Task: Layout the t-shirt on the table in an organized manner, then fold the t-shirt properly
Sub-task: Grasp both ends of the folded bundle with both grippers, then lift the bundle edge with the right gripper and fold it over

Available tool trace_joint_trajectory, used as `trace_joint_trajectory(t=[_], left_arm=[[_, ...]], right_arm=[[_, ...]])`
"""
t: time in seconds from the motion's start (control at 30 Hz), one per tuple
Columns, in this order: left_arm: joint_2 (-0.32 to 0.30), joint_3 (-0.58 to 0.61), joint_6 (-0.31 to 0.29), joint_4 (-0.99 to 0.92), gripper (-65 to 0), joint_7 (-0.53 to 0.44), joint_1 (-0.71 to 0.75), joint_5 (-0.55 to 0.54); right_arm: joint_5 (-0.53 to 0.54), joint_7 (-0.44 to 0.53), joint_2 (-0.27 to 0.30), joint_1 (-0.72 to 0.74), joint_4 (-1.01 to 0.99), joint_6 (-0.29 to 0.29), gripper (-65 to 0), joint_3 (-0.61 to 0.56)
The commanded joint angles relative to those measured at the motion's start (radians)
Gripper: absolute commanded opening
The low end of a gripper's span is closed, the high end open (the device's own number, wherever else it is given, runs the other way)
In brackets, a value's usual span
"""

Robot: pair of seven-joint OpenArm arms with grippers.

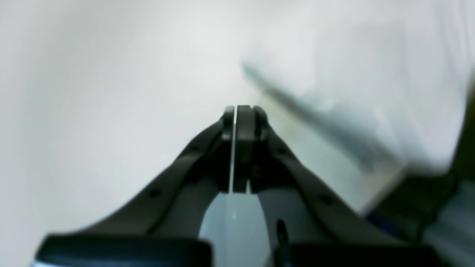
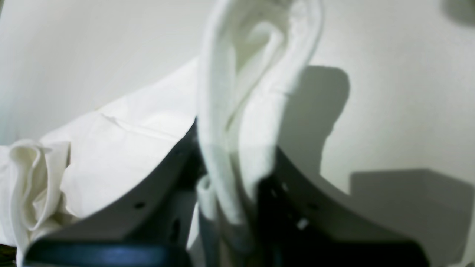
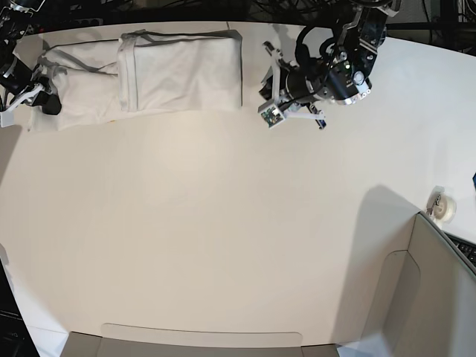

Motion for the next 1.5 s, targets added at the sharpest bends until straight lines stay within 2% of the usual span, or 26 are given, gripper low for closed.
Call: trace_joint_trajectory(t=[0.0,0.1,0.27,0.37,0.6,0.77,0.9,1.1,1.27,1.47], left_arm=[[-0.019,-0.002,-0.002,0.026,-64.9,-0.03,0.004,-0.014],[-0.047,-0.002,-0.002,0.021,-64.9,-0.058,0.039,-0.014],[-0.055,0.0,-0.002,0.02,-64.9,-0.078,0.079,-0.014],[-0.036,-0.002,-0.002,0.008,-64.9,-0.078,0.085,-0.014],[-0.024,-0.002,-0.002,-0.063,-64.9,-0.081,0.09,-0.014],[-0.024,-0.002,-0.002,-0.068,-64.9,-0.081,0.09,-0.014],[-0.024,-0.002,-0.001,-0.069,-64.9,-0.081,0.087,-0.014],[-0.024,-0.003,-0.001,-0.118,-64.9,-0.089,0.081,-0.014],[-0.023,0.004,-0.001,-0.203,-64.9,-0.15,0.051,-0.014],[-0.01,0.003,-0.001,-0.244,-64.9,-0.167,0.038,-0.014]], right_arm=[[-0.074,-0.069,0.004,-0.001,-0.003,-0.016,-65.0,-0.004],[-0.074,-0.07,0.007,0.018,-0.003,-0.016,-65.0,-0.004],[-0.068,-0.073,0.003,0.015,0.048,-0.016,-65.0,-0.01],[-0.068,-0.082,-0.039,-0.016,0.183,-0.016,-65.0,-0.013],[-0.072,-0.208,-0.131,-0.053,0.529,-0.016,-65.0,-0.005],[-0.072,-0.239,-0.177,-0.056,0.718,-0.016,-65.0,-0.013],[-0.068,-0.283,-0.226,-0.03,0.793,-0.016,-65.0,-0.014],[-0.068,-0.283,-0.277,-0.008,0.795,-0.016,-65.0,-0.148],[-0.083,-0.283,-0.329,-0.007,0.795,-0.016,-65.0,-0.278],[-0.14,-0.283,-0.356,0.015,0.796,-0.016,-65.0,-0.376]])
